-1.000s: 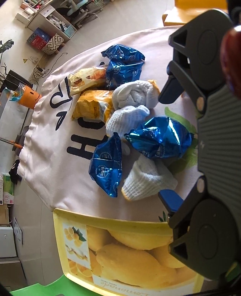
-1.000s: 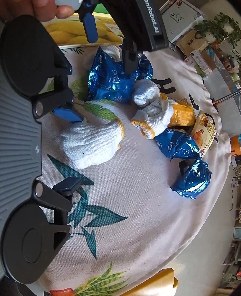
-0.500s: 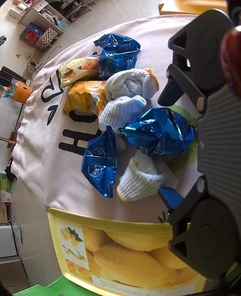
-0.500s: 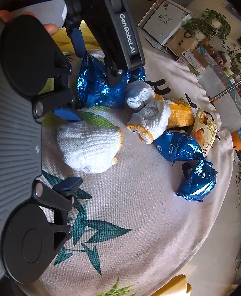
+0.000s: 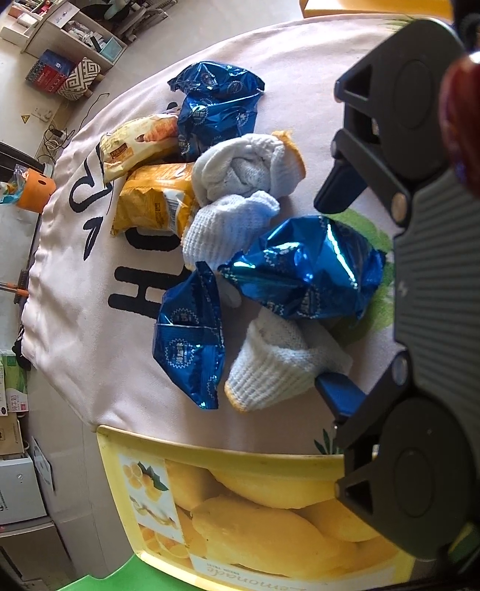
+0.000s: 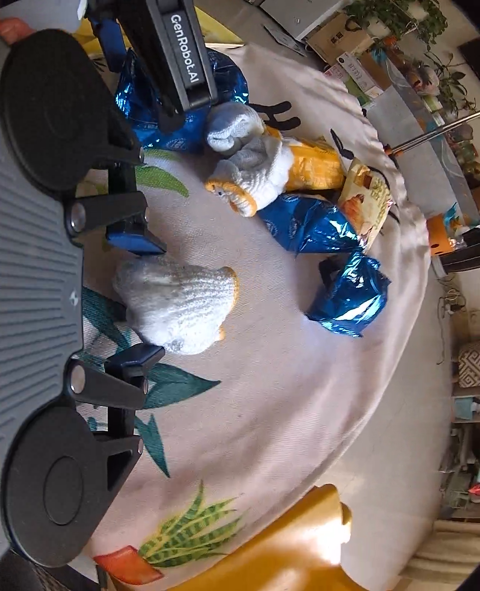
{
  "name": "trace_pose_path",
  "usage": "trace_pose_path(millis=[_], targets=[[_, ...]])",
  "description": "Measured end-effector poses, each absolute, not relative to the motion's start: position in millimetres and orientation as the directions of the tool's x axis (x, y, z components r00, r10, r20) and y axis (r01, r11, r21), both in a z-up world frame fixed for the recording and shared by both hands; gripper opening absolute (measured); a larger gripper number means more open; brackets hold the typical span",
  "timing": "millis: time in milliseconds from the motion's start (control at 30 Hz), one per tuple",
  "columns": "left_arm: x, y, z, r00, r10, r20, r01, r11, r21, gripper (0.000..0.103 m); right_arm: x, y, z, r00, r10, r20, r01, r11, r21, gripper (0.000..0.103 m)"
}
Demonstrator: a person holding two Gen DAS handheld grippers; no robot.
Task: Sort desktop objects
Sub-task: 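Carry the white glove in the right gripper above the cloth, then grasp the blue foil pack with the left gripper while the right holds the glove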
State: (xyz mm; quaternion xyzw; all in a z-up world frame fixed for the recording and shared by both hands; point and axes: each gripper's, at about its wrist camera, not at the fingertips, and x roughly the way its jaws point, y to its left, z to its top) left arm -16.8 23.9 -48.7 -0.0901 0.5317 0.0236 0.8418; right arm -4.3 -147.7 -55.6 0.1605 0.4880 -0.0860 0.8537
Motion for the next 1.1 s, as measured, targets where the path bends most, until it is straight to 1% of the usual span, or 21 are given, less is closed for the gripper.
trace_pose_path(millis=[67, 100, 133, 233, 300, 367, 400, 500, 533, 600, 733, 867, 967, 1000, 1033, 1067, 1100], targets=[[-17, 22, -47, 0.446, -0.057, -0.893, -0.126, 0.984, -0.126, 0.091, -5, -148, -54, 0.518, 0.002, -0.856, 0.309, 0.932, 0.189, 0.056], [-18, 20, -47, 0.45, -0.057, -0.891, -0.12, 0.985, -0.124, 0.089, -5, -148, -53, 0.52, -0.003, -0.854, 0.312, 0.932, 0.186, 0.058], [-18, 19, -46, 0.454, -0.058, -0.889, -0.115, 0.986, -0.123, 0.086, -6, -149, -53, 0.52, -0.008, -0.854, 0.317, 0.93, 0.184, 0.061], [-20, 17, -43, 0.459, -0.077, -0.885, -0.099, 0.986, -0.137, 0.074, -7, -152, -54, 0.513, -0.004, -0.858, 0.334, 0.922, 0.196, 0.062], [-20, 15, -43, 0.446, -0.11, -0.888, -0.081, 0.983, -0.163, 0.072, -6, -153, -54, 0.511, -0.002, -0.859, 0.345, 0.916, 0.204, 0.063], [-18, 12, -46, 0.426, -0.12, -0.897, -0.075, 0.983, -0.167, 0.075, -6, -153, -54, 0.511, -0.001, -0.86, 0.349, 0.914, 0.206, 0.063], [-18, 12, -47, 0.425, -0.117, -0.897, -0.074, 0.984, -0.163, 0.08, -6, -153, -55, 0.507, 0.001, -0.862, 0.348, 0.914, 0.206, 0.063], [-18, 8, -49, 0.437, -0.091, -0.895, -0.063, 0.989, -0.131, 0.085, -5, -155, -58, 0.489, 0.019, -0.872, 0.362, 0.905, 0.223, 0.065], [-18, 7, -50, 0.436, -0.092, -0.895, -0.059, 0.99, -0.131, 0.09, -5, -155, -59, 0.484, 0.024, -0.875, 0.367, 0.902, 0.228, 0.066], [-16, 6, -52, 0.438, -0.096, -0.894, -0.062, 0.989, -0.136, 0.097, -5, -156, -62, 0.469, 0.025, -0.883, 0.375, 0.899, 0.225, 0.067], [-12, 3, -58, 0.451, -0.071, -0.889, -0.059, 0.992, -0.109, 0.102, -6, -156, -63, 0.467, 0.026, -0.884, 0.376, 0.899, 0.225, 0.069], [-11, 0, -63, 0.458, -0.029, -0.888, -0.065, 0.996, -0.066, 0.1, -5, -156, -64, 0.464, 0.022, -0.886, 0.379, 0.898, 0.221, 0.071], [-13, -3, -58, 0.474, -0.021, -0.88, -0.055, 0.997, -0.054, 0.088, -5, -156, -63, 0.468, 0.018, -0.883, 0.38, 0.899, 0.219, 0.071], [-13, -3, -57, 0.481, -0.027, -0.876, -0.05, 0.997, -0.059, 0.078, -5, -155, -63, 0.472, 0.016, -0.881, 0.38, 0.898, 0.22, 0.071], [-13, -3, -56, 0.484, -0.029, -0.874, -0.05, 0.997, -0.061, 0.064, -5, -155, -63, 0.477, 0.016, -0.879, 0.379, 0.899, 0.222, 0.07], [-12, -2, -57, 0.48, -0.032, -0.876, -0.052, 0.997, -0.065, 0.056, -5, -154, -63, 0.481, 0.017, -0.876, 0.376, 0.899, 0.224, 0.07], [-12, -1, -57, 0.479, -0.039, -0.877, -0.056, 0.996, -0.075, 0.054, -5, -154, -63, 0.487, 0.022, -0.873, 0.372, 0.899, 0.23, 0.066]])
